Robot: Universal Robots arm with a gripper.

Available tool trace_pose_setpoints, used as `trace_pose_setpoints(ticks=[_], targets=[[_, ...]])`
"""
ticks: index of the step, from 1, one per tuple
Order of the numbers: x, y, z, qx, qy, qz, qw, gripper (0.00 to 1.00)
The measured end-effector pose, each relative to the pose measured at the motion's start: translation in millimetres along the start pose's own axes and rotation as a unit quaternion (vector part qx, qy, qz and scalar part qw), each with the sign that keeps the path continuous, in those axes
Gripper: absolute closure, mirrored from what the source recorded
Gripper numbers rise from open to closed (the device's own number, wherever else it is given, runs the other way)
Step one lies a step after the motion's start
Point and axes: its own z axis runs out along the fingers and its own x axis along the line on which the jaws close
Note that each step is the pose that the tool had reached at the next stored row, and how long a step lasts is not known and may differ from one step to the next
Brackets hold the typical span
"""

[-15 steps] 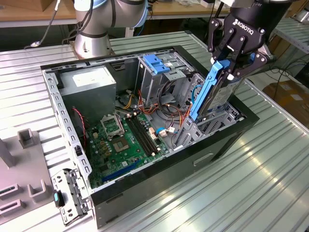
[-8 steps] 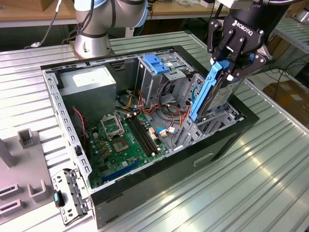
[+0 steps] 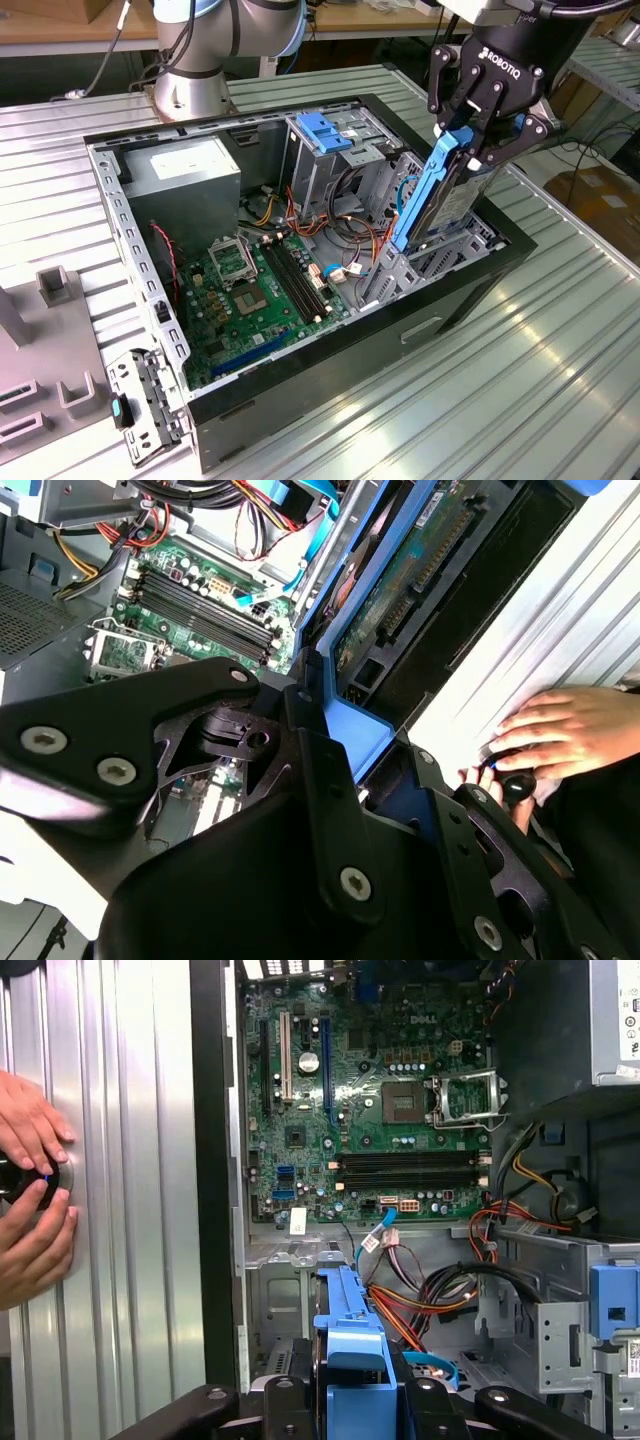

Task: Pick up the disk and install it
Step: 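Insert the disk into the insertion slot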

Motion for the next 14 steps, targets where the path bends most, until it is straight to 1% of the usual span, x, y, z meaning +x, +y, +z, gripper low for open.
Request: trace_pose_setpoints(ticks=[14], targets=[[0.0,0.0,2.2,0.0000,0.0000,0.000,1.00000,0.63]])
